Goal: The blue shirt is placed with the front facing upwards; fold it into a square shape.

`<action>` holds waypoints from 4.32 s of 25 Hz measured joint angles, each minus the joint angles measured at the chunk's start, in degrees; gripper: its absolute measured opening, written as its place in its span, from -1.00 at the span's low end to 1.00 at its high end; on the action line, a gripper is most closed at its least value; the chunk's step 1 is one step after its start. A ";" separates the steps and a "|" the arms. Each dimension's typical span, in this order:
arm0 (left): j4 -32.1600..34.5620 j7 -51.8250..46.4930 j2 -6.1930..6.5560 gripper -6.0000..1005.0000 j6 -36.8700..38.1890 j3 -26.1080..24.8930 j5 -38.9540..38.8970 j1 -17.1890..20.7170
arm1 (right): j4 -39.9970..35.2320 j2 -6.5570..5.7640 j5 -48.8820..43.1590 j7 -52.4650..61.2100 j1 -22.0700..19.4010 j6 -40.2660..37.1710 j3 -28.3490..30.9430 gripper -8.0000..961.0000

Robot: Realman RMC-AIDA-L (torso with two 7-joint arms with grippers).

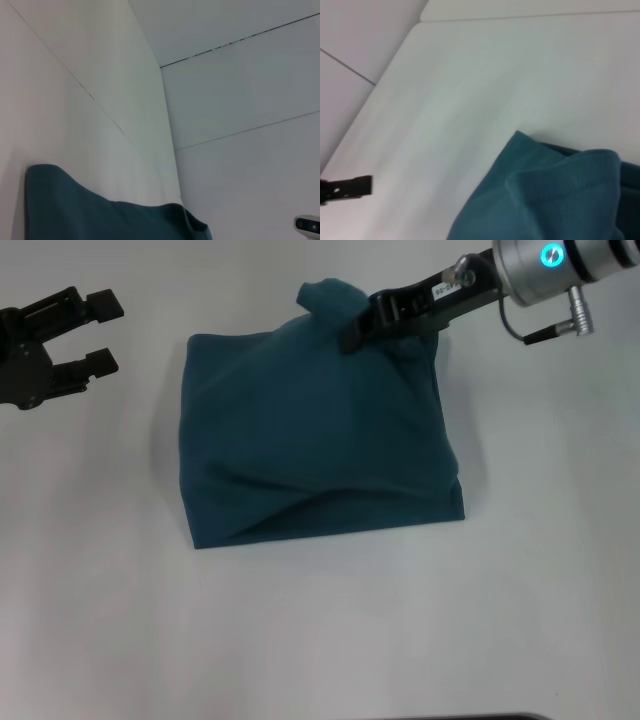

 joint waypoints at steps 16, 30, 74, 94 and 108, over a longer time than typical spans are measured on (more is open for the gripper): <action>0.07 0.00 -0.42 0.84 -0.11 0.12 -0.06 -0.13 | 4.20 -1.04 -6.36 2.37 -0.15 3.79 0.15 -0.81; 0.26 0.17 -0.46 0.84 -0.09 0.11 -0.06 0.31 | 6.95 -1.31 -6.67 2.72 0.00 9.49 -0.07 -0.79; 0.84 0.88 -0.55 0.84 -0.03 0.00 -1.19 0.82 | 11.27 -2.52 -9.50 1.88 0.53 13.99 4.01 0.50; 0.88 0.88 -0.56 0.83 -0.04 0.03 -1.21 0.43 | 3.96 -3.18 -2.16 3.74 -2.08 6.56 6.73 0.55; 0.88 0.86 -0.69 0.83 0.36 -0.01 -1.24 0.68 | 2.10 -2.90 -5.70 4.69 -2.56 9.56 5.12 0.59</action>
